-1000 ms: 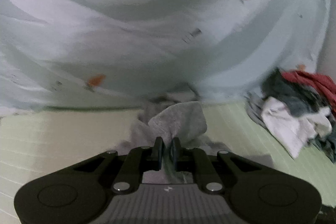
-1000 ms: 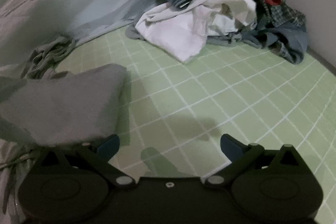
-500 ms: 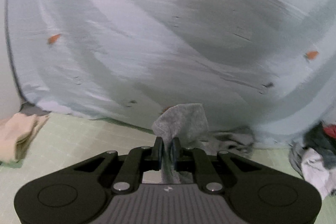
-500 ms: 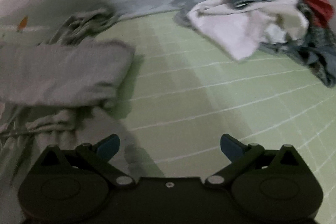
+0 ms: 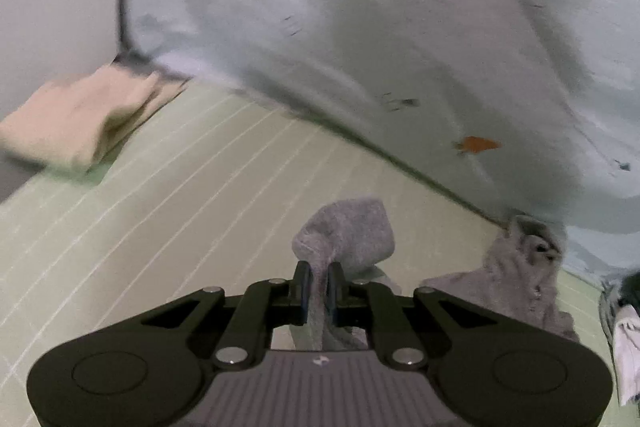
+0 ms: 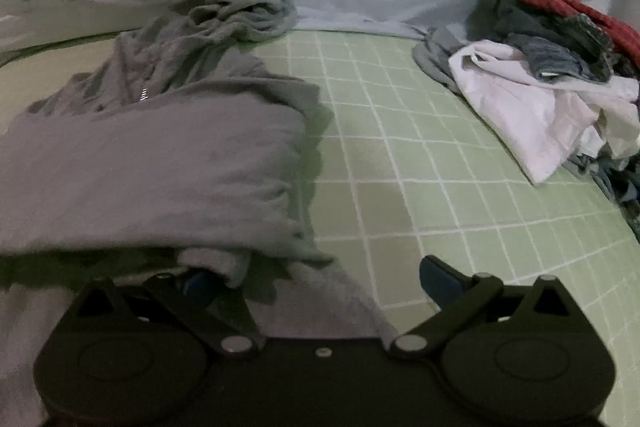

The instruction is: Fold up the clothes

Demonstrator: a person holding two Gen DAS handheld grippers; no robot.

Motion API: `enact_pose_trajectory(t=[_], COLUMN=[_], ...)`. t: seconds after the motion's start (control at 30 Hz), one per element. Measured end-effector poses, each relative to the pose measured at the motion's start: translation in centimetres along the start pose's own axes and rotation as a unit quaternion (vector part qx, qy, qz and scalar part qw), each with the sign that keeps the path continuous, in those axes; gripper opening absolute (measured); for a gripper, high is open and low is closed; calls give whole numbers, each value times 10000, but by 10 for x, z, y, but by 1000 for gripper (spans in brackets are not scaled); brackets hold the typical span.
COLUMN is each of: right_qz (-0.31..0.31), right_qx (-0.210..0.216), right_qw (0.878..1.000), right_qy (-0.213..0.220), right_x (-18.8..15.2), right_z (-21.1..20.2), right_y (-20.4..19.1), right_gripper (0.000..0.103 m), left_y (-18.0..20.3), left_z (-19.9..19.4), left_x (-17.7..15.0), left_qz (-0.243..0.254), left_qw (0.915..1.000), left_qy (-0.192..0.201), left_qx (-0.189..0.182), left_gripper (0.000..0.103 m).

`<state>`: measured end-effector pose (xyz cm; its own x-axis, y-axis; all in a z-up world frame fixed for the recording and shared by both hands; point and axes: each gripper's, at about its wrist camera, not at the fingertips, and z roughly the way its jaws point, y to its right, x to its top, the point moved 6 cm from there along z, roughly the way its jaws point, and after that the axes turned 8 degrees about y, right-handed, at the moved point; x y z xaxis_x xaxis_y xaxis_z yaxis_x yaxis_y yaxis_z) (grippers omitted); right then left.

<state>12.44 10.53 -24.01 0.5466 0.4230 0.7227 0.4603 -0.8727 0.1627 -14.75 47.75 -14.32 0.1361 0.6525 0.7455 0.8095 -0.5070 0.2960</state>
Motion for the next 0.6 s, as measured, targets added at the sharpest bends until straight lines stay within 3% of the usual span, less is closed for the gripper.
enact_pose_trajectory(t=[0.2,0.37,0.6], right_qz=[-218,-345,-337], right_qx=[-183,-274,-349], right_qw=[9996,9987,9988], right_qy=[70,255,-51], right_x=[12,21,21], right_z=[-16,-39,-21], right_y=[-11,-12,-25], right_gripper=[103,103,103], left_y=[-30,-57,-88], left_z=[34,45,47], left_x=[-31,-38,-27], left_qz=[88,19,-338], left_qw=[9978,9963,9965], left_qy=[-608,-571,-498], left_qx=[230,637,578], left_gripper=[17,17,17])
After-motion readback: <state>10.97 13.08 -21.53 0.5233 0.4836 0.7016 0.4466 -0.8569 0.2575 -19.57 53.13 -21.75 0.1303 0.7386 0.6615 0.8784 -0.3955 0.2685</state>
